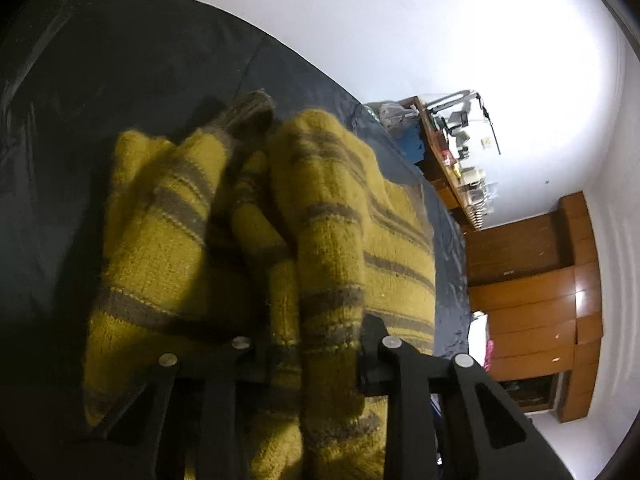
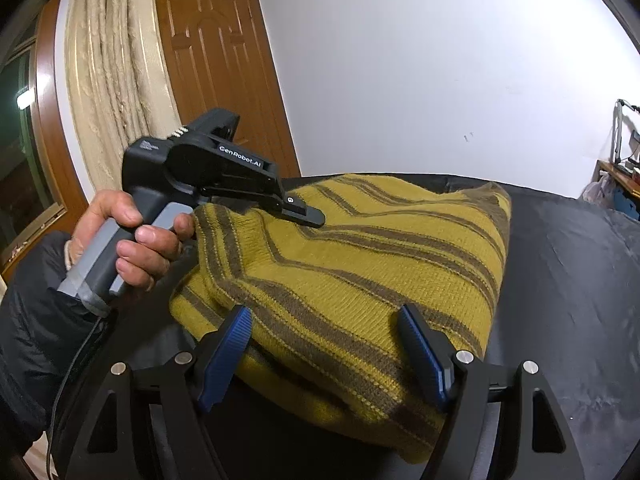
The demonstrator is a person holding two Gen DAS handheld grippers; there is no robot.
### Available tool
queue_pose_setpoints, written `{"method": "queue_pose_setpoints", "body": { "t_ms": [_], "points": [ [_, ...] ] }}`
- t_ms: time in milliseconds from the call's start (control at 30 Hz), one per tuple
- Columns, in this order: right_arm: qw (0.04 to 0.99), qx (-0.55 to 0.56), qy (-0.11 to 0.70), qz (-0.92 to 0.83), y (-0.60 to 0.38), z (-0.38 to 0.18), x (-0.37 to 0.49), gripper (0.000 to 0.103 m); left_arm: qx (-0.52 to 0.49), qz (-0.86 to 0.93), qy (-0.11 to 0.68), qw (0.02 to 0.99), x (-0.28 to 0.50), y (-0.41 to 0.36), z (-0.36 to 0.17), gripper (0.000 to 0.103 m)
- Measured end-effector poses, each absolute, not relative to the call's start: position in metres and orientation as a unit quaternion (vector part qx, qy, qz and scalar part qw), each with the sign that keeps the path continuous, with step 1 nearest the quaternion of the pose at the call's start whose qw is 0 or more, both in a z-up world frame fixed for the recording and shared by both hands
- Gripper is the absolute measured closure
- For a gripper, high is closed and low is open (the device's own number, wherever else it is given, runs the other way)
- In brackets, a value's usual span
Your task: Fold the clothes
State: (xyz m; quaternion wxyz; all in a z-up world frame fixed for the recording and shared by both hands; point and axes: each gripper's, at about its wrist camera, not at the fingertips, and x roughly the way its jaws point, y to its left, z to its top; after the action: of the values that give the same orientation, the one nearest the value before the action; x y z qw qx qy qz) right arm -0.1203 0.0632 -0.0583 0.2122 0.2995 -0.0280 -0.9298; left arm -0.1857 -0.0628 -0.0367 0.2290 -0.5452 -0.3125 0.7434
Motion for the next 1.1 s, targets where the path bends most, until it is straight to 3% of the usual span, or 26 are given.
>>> {"method": "queue_pose_setpoints", "body": {
  "t_ms": [400, 667, 833, 900, 1033, 1100],
  "points": [
    [0.196, 0.286, -0.030, -0.938, 0.062, -0.029, -0.126, 0.026, -0.423, 0.848, -0.235, 0.218, -0.142, -0.103, 0.039, 0.078],
    [0.191, 0.317, 0.010, -0.929, 0.035, -0.047, -0.137, 0.025, -0.471, 0.840, -0.204, 0.179, -0.127, -0.138, -0.030, 0.076],
    [0.160, 0.333, 0.082, -0.925, 0.015, -0.064, -0.137, 0.023, -0.458, 0.854, -0.175, 0.174, -0.127, -0.126, -0.037, 0.067],
    [0.156, 0.336, 0.087, -0.925, 0.016, -0.068, -0.136, 0.022, -0.453, 0.859, -0.164, 0.172, -0.128, -0.122, -0.039, 0.060],
    [0.161, 0.341, 0.083, -0.922, 0.021, -0.067, -0.139, 0.022, -0.451, 0.858, -0.175, 0.175, -0.124, -0.128, -0.034, 0.056],
    [0.167, 0.342, 0.077, -0.921, 0.028, -0.065, -0.136, 0.022, -0.429, 0.873, -0.164, 0.166, -0.117, -0.127, -0.017, 0.046]
  ]
}}
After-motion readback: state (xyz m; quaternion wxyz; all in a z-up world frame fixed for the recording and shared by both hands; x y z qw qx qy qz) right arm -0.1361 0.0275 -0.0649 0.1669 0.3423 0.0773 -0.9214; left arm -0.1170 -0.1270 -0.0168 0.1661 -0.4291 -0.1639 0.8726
